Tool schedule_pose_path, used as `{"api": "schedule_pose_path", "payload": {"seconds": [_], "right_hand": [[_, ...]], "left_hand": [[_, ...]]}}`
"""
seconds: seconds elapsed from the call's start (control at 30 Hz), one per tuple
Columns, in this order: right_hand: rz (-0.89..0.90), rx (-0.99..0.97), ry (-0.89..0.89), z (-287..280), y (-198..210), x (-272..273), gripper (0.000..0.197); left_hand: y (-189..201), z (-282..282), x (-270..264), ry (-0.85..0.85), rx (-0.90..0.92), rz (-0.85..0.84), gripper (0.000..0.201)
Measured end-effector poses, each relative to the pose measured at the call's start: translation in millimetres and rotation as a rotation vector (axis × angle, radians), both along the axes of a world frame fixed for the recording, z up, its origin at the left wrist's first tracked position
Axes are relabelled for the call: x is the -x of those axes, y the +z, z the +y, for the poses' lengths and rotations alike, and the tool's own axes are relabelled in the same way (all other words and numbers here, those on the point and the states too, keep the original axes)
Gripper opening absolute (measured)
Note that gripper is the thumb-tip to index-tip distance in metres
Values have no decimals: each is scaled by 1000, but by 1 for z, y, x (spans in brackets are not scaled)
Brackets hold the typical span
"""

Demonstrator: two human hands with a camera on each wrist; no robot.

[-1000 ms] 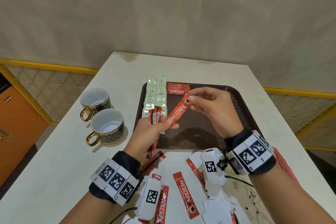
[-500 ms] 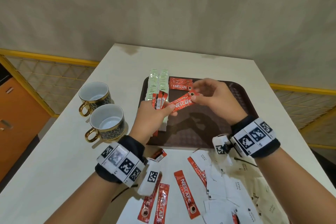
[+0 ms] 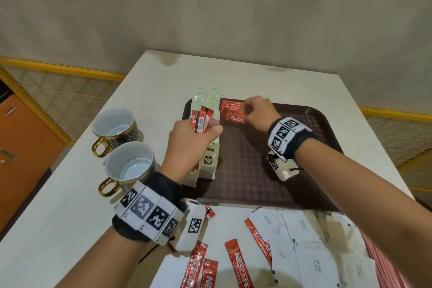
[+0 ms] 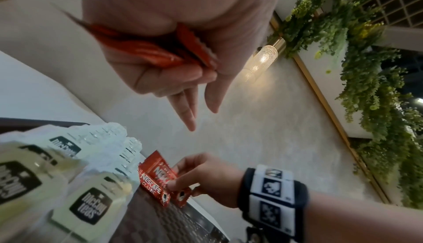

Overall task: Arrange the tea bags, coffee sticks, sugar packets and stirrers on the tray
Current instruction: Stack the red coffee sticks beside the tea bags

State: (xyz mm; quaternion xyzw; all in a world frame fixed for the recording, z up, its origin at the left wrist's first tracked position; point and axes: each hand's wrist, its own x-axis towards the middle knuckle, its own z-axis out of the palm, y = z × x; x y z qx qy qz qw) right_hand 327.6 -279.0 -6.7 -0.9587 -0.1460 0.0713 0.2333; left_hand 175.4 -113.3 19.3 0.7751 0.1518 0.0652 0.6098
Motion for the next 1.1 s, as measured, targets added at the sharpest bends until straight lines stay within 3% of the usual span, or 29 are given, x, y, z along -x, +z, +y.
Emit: {"api": "schedule_pose_path", "payload": {"seconds": [0.27,0.73,0.9,1.0,1.1], "right_hand": [[-89,187,80,7,-17,-22,19],[-118,176,114,11,-20,-28,15],[-106,143,116,8,-23,-28,18],[-124,145,108,8,-23,-28,17],[-128,131,95,7,-22,-28,19]], "left_hand": [[-3,3,3,-8,58,27,6],[-8,7,6,2,64,22,15],[-6,7,8,-24,104,38,28],[-4,5,10,-44,173,57,23],[-2,3,11,-58,269,79,33]]}}
